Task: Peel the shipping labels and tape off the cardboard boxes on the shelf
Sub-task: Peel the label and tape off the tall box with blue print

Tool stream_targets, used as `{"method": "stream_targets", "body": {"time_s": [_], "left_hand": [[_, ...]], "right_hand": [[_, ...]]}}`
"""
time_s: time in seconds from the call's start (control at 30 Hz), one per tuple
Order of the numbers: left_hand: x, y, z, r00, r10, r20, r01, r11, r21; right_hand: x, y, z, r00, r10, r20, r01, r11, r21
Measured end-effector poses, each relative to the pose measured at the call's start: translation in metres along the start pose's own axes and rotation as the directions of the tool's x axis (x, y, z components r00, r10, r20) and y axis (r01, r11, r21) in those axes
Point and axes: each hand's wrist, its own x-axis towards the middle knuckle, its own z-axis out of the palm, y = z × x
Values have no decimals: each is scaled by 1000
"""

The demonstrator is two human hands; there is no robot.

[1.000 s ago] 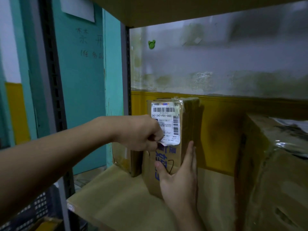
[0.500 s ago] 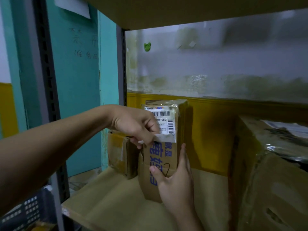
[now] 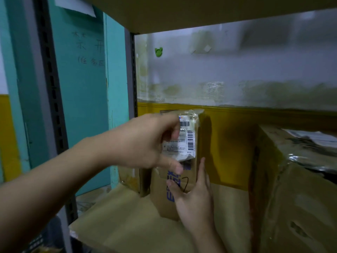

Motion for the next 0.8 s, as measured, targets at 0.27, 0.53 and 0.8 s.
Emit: {"method": "stream_targets", "body": {"time_s": [0.27, 0.53, 0.8], "left_hand": [[-2, 5, 59, 995, -4, -105, 63, 820, 569], [18, -12, 66, 954, 133, -267, 73, 765, 640], [18, -13, 42, 947, 106, -302, 92, 815, 572]], "right_hand": [[-2, -8, -4, 998, 23, 53, -19, 997, -73], [0, -17, -1, 995, 91, 36, -88, 992, -89], [-2, -37, -7, 994, 111, 16, -109, 990, -84]]}}
